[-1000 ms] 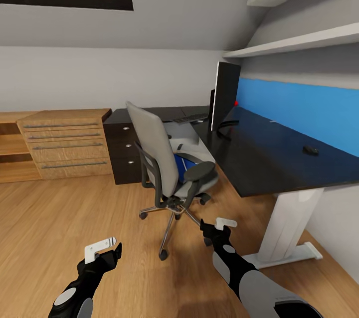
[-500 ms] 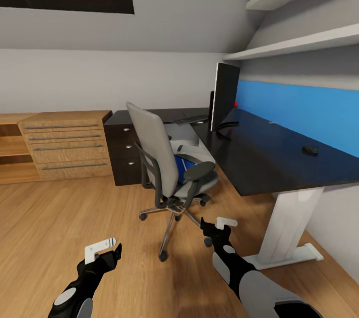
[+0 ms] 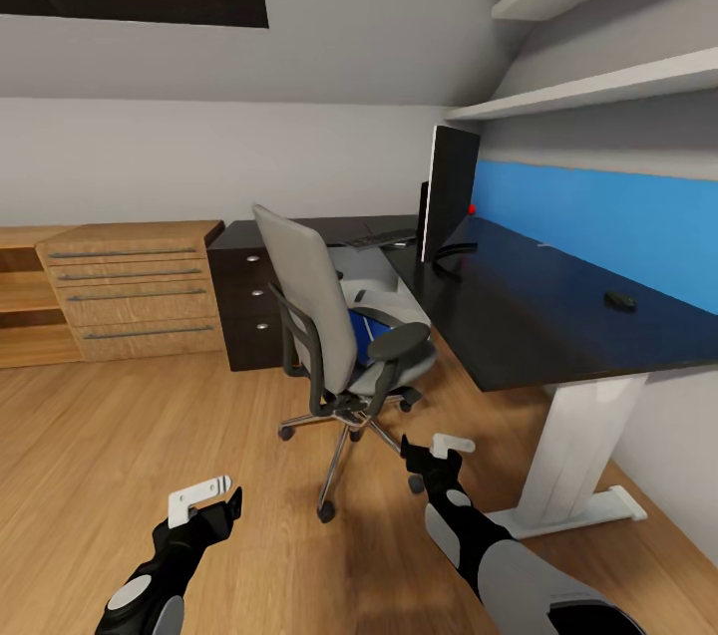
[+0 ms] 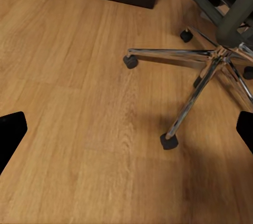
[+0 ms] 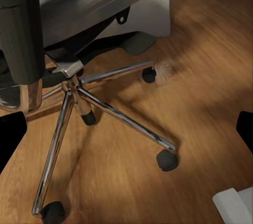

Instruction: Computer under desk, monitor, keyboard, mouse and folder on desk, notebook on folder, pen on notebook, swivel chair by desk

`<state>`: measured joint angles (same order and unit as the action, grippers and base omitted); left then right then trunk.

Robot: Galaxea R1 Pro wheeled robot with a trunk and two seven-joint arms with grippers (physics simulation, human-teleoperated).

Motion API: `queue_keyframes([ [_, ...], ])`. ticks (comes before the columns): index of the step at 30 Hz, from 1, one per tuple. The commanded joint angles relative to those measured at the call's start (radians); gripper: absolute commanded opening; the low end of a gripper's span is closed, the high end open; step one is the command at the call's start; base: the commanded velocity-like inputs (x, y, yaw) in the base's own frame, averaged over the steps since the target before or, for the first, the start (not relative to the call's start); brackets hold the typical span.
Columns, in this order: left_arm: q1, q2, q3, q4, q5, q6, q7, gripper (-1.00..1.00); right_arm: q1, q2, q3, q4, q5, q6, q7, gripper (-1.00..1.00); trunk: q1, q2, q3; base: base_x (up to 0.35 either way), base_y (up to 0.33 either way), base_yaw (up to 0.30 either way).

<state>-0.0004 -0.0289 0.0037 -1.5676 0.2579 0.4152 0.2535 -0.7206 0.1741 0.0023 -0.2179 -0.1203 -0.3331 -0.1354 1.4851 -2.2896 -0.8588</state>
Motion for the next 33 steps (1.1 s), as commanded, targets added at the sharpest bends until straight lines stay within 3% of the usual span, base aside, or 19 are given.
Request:
queue_keyframes([
  [1,0.0,0.0,0.001,-0.002,0.011,0.004,0.006,1.0,-0.001,0.0,0.0,0.0,-0.009,-0.002,0.0,1.0,0.0,0.0,-0.001,0.0,0.0,0.0],
  [5,0.0,0.001,0.002,-0.003,0.011,0.004,0.006,1.0,-0.011,0.0,0.0,-0.002,-0.008,0.01,-0.007,1.0,0.0,0.0,-0.001,0.0,0.0,0.0],
  [8,0.0,0.001,0.002,-0.004,0.011,0.004,0.006,1.0,-0.052,-0.006,-0.002,-0.002,-0.009,0.045,-0.02,1.0,0.0,0.0,-0.001,0.0,0.0,0.0],
  [10,0.0,0.001,0.002,-0.005,0.011,0.004,0.006,1.0,-0.119,-0.022,-0.004,0.003,-0.012,0.118,-0.032,1.0,0.0,0.0,-0.001,0.0,0.0,0.0],
  [13,0.0,0.001,0.001,-0.004,0.011,0.003,0.006,1.0,-0.145,-0.03,-0.005,0.004,-0.013,0.165,-0.036,1.0,0.0,0.0,-0.001,0.0,0.0,0.0],
  [21,0.0,0.0,0.001,-0.002,0.011,0.001,0.006,1.0,-0.162,-0.034,-0.007,0.009,-0.016,0.196,-0.038,1.0,0.0,0.0,-0.001,0.006,0.0,0.0],
  [33,0.0,0.001,0.001,0.001,0.011,0.001,0.006,1.0,-0.163,-0.031,-0.012,0.01,-0.023,0.201,-0.039,1.0,0.0,0.0,-0.001,0.18,0.0,0.0],
])
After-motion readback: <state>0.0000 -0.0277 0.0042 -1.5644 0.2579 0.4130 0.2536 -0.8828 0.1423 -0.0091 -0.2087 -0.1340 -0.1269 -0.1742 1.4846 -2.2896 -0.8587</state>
